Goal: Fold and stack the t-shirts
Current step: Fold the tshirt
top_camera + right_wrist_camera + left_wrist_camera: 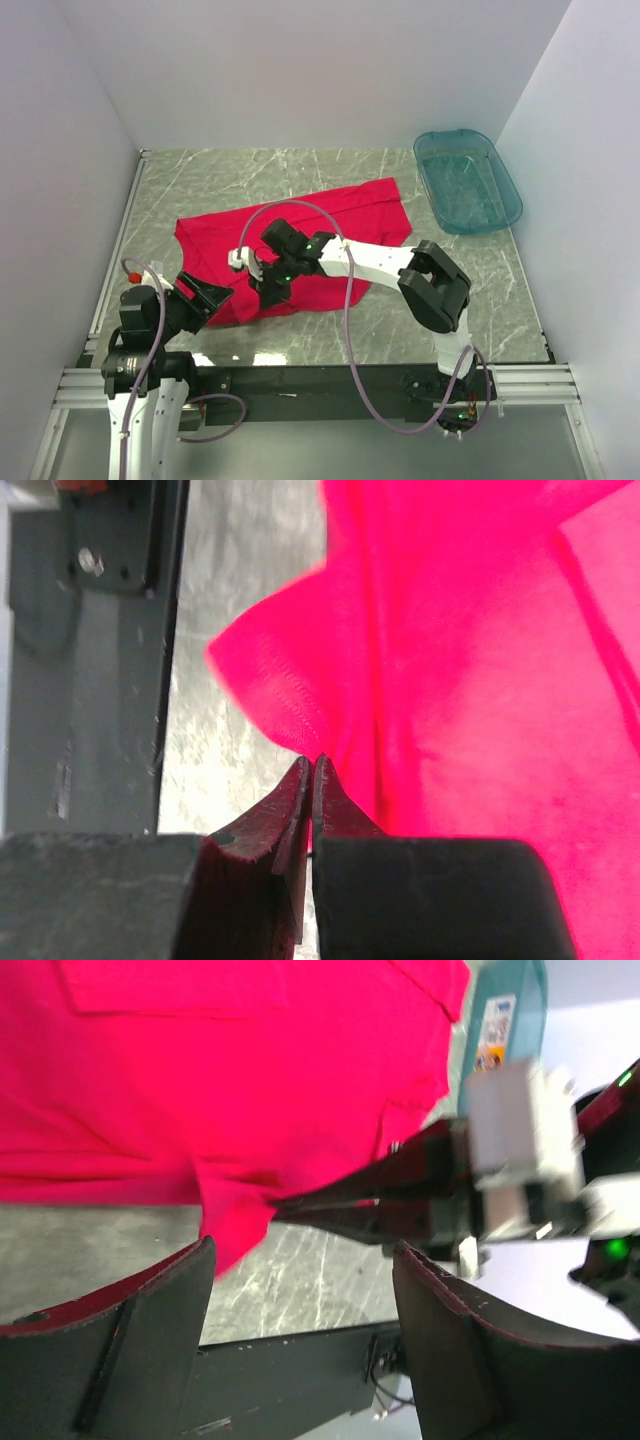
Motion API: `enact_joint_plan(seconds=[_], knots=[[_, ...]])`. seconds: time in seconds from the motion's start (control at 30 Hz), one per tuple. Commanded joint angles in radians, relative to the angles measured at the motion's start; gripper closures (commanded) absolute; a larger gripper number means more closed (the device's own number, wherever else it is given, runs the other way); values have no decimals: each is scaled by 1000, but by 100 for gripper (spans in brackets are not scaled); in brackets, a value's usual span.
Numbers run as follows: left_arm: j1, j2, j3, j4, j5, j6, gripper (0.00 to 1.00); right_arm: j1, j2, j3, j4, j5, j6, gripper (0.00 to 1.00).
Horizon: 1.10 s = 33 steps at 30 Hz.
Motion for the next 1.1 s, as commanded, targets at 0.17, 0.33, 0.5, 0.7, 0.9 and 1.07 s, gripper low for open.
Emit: enact_joint_plan(seconds=[0.17, 0.33, 0.5, 0.7, 0.9, 1.07], knots=[[3, 9, -45, 91, 124, 59, 27, -68, -8, 124, 13, -82, 136, 100], [3, 5, -74, 94, 88, -6, 31, -85, -8, 125, 16, -88, 139, 100], [3, -6, -104, 137, 68, -114, 32, -85, -13, 111, 27, -90, 142, 100], [3, 2, -130, 187, 46, -163, 32, -83, -17, 104, 33, -107, 147, 100], [3, 29, -149, 235, 45, -174, 34, -82, -24, 91, 46, -115, 153, 100], [3, 49, -163, 258, 38, -172, 36, -83, -20, 98, 47, -127, 159, 100]])
